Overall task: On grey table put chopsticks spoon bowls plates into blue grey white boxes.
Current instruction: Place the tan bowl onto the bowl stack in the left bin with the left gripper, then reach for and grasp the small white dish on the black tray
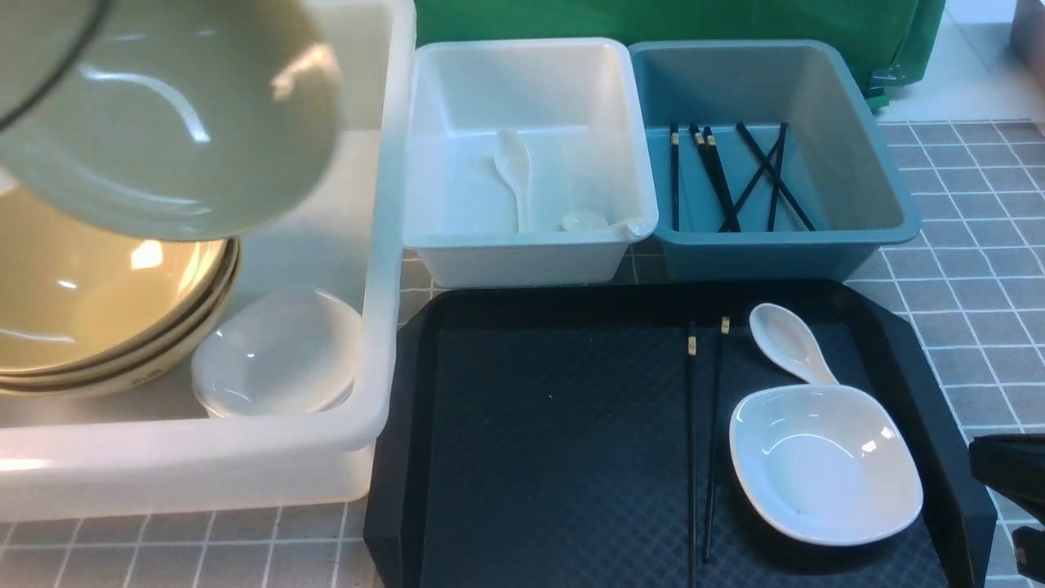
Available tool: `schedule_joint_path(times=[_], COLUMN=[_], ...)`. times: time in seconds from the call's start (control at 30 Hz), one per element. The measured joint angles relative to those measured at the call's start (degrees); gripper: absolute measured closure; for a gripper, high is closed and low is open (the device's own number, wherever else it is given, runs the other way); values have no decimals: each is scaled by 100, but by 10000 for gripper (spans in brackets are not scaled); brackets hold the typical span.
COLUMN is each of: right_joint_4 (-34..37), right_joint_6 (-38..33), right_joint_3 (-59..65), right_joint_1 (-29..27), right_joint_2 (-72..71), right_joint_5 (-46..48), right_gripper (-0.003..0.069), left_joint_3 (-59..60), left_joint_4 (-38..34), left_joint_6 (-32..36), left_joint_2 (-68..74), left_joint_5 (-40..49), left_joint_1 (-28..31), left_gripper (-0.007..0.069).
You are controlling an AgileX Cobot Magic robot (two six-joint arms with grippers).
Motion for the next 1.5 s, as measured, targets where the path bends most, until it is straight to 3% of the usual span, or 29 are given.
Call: schedule_joint_path(times=[0.07,0.2,0.6,0.77,0.87,0.9,0.97,1.1,1.2,1.3,1.37,1.43,1.5], right_joint_4=[0,0,12,79,105,106,106,106,110,110,97,-98,-314], right_joint_6=[0,0,0,0,0,0,0,15,49,141,147,199,384], right_joint_3=[0,0,0,0,19,27,78,77,77,-17,-179,-528,-748], right_joint_1=[0,0,0,0,0,0,0,0,4,136,197,228,236], right_joint_2=[0,0,0,0,0,0,0,22,162,695,1131,1799,2144], right_joint_5=[-5,-5,-5,1,33,38,99,179,199,215,223,281,280], right_gripper=[613,613,613,613,613,613,613,602,568,470,398,302,270], left_joint_3=[385,996,2274,2291,2291,2291,2291,2124,1978,1926,1925,1925,1944], left_joint_4=[-255,-326,-753,-696,-644,-633,-553,-475,-611,-1121,-1381,-1509,-1525], left_joint_6=[16,36,499,651,338,312,64,-49,-112,248,778,1235,1450], left_joint_2=[56,96,713,922,817,802,515,-110,-583,-1407,-1879,-2301,-2565], left_joint_5=[-160,-555,-1717,-1752,-1728,-1722,-1707,-1568,-1406,-1220,-1179,-1107,-1085], left_joint_1=[665,1202,1305,1305,1305,1305,1305,1305,1275,852,399,-272,-649], left_gripper=[619,617,592,438,252,242,144,88,90,158,246,380,461])
